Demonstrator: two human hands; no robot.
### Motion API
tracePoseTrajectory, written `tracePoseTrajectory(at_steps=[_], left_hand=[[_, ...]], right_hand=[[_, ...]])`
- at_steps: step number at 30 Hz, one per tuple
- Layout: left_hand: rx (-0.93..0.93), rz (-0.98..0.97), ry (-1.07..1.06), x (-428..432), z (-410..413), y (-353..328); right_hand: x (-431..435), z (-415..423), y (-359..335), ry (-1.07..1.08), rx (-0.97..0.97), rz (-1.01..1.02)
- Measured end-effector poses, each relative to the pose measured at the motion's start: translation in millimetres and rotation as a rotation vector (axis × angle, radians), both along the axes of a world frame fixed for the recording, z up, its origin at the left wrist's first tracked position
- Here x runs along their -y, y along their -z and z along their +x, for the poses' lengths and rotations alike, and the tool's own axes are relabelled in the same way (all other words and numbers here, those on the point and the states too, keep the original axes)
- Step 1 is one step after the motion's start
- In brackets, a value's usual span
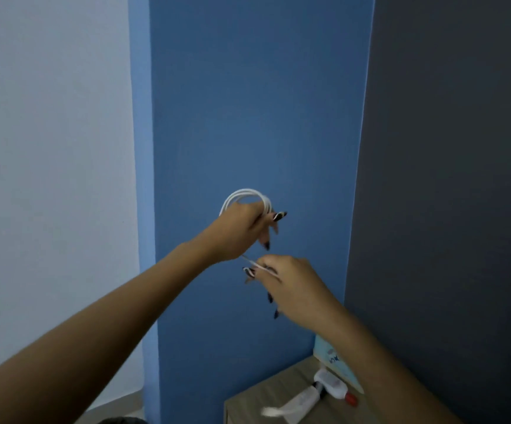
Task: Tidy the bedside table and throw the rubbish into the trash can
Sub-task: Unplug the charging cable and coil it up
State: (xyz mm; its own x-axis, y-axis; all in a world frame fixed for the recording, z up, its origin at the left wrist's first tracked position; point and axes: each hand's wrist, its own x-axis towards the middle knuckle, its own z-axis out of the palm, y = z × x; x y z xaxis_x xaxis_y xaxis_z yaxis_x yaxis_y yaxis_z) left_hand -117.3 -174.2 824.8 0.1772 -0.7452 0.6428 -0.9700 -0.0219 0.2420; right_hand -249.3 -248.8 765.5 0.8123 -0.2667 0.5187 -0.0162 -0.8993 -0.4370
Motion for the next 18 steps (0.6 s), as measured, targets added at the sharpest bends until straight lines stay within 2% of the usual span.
tracePoseTrajectory(at_steps=[3, 6, 11, 12, 14, 15, 18], left_hand=[[-0.001, 0.141, -0.086, -15, 12, 19], [-0.070, 0.146, -0.014, -27, 2, 34], [-0.667, 0.224, 0.384, -30, -41, 51], [-0.780, 0.238, 0.496, -28, -50, 52], [-0.946, 0.181, 0.669, -19, -66, 48], [-1.009, 0.119, 0.715, -15, -73, 43], [-1.113, -0.077, 0.634, 0, -73, 26]], right_hand=[[19, -23, -19, 0.040, -0.043, -0.056], [40, -36, -36, 0.127, -0.002, -0.135], [61, -22, -35, 0.113, 0.179, -0.046], [60, -13, -30, 0.098, 0.203, 0.008], [49, 0, -15, 0.076, 0.228, 0.271], [43, 5, -4, 0.065, 0.201, 0.341], [16, 15, 34, 0.034, 0.040, 0.230]])
